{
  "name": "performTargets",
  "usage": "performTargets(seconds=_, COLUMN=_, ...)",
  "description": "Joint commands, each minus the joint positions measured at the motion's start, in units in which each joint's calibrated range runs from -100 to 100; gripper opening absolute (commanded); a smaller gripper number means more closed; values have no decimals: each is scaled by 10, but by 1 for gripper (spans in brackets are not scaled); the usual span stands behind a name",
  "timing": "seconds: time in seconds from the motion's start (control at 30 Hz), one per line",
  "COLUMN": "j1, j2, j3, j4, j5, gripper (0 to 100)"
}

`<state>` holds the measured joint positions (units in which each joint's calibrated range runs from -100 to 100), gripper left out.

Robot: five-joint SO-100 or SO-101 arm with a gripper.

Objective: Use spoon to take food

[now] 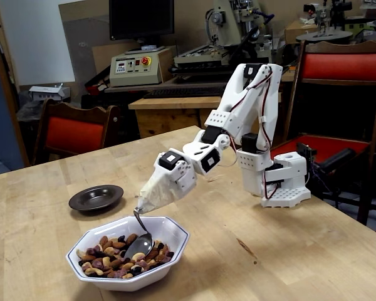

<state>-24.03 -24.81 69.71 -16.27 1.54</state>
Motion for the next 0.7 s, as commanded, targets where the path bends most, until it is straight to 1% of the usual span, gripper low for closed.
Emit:
performTargets(seconds=0.0, j1=-3, j2=29, j3=-64, j4=-6, j5=-3, gripper=5)
performTargets(seconds=0.27, j1=-3, j2=78, j3=-130, j4=-13, j5=-3, gripper=5)
performTargets(seconds=0.67, j1=-3, j2=81, j3=-139, j4=-14, j5=-3, gripper=5)
